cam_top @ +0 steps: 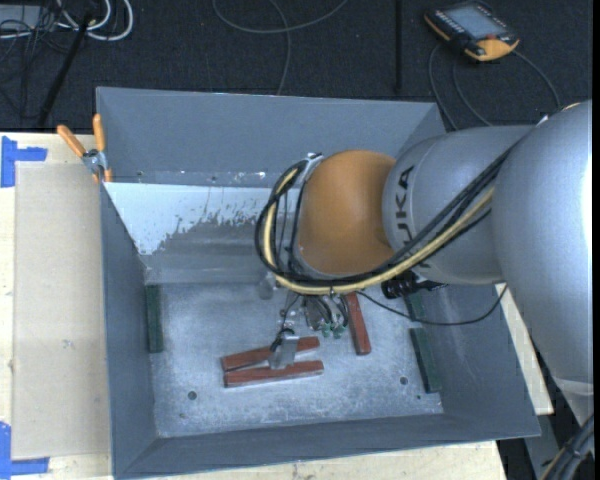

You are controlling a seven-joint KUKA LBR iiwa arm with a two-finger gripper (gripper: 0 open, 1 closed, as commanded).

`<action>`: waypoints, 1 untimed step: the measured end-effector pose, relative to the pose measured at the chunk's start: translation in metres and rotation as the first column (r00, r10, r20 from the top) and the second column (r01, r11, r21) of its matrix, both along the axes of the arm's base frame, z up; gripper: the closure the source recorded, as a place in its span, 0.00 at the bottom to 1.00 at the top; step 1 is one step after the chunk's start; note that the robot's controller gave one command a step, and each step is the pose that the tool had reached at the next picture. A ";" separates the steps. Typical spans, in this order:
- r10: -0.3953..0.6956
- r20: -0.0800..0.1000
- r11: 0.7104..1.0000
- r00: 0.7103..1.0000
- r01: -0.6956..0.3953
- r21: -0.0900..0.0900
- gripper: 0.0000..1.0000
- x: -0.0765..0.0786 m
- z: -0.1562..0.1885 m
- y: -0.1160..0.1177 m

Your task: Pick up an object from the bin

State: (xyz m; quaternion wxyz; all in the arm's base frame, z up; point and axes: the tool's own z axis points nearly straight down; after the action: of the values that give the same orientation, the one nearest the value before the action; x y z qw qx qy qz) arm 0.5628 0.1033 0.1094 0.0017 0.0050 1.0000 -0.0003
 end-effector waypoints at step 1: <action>0.052 -0.004 0.999 0.999 -0.052 0.005 0.00 -0.038 -0.022 -0.007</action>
Offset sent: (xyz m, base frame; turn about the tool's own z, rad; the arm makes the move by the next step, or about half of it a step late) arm -0.0168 0.0474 -0.0388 0.3162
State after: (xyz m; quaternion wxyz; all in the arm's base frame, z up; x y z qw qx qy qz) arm 0.5248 0.0963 0.0877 -0.0004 -0.0212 0.9998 0.0021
